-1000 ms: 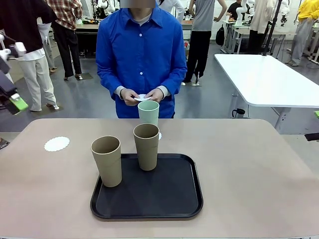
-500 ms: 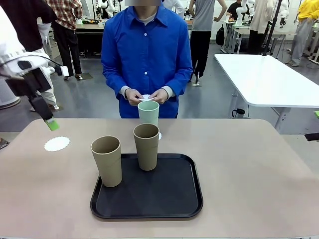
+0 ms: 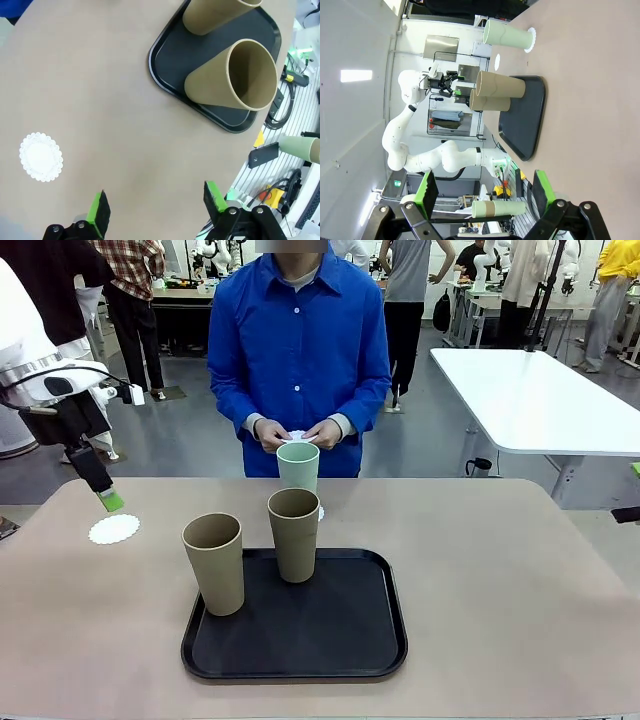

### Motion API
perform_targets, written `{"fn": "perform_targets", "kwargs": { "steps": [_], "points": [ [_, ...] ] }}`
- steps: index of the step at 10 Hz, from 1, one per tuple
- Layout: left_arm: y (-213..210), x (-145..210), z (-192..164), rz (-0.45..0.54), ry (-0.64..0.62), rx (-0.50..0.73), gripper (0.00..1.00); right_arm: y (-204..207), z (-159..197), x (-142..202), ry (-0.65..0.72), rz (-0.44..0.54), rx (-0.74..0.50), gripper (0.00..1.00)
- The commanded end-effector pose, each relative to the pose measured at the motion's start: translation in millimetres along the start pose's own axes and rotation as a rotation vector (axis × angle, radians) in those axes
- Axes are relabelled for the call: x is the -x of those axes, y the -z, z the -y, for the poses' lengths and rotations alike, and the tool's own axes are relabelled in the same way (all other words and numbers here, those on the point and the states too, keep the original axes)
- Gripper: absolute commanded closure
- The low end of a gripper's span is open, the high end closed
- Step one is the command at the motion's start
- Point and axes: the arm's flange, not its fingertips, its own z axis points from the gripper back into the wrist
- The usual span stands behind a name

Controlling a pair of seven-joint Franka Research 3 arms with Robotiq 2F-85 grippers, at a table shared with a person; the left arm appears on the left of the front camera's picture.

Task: Place coasters on the table and set cups on them.
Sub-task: Take one Reusable plastic cup from the Flat Tray and place it on a coaster set by the human.

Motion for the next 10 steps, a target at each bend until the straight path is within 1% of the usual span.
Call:
{"fn": "perform_targets", "kwargs": {
  "steps": [1,2,3,4,6,7,8,9,10],
  "points": [
    [-4.1,-1.0,1.2,-0.004,-0.005,0.012,0.0,0.1,0.0,1.2,-0.002,0.002,-0.009,0.0],
    [0.0,0.0,0.0,0.0,0.0,0.0,0.0,0.1,0.0,1.2,-0.002,0.002,-0.009,0.0],
    [4.4,11.1,7.2,0.246,0.145,0.056,0.0,0.1,0.0,1.2,-0.002,0.002,-0.009,0.0],
    [11.4,23.5,7.9,0.394,0.23,0.102,0.0,0.1,0.0,1.2,-0.002,0.002,-0.009,0.0],
    [21.8,46.0,7.4,0.594,0.4,0.133,0.0,0.1,0.0,1.2,-0.002,0.002,-0.009,0.0],
    [30.6,59.2,0.5,0.684,0.483,0.179,0.0,0.1,0.0,1.2,-0.002,0.002,-0.009,0.0],
    [42.6,69.2,-7.3,0.763,0.54,0.267,0.0,0.1,0.0,1.2,-0.002,0.002,-0.009,0.0],
    [57.1,79.7,-10.1,0.823,0.592,0.362,0.0,0.1,0.0,1.2,-0.002,0.002,-0.009,0.0],
    [64.7,84.2,-13.4,0.86,0.629,0.405,0.0,0.1,0.0,1.2,-0.002,0.002,-0.009,0.0]
  ]
}}
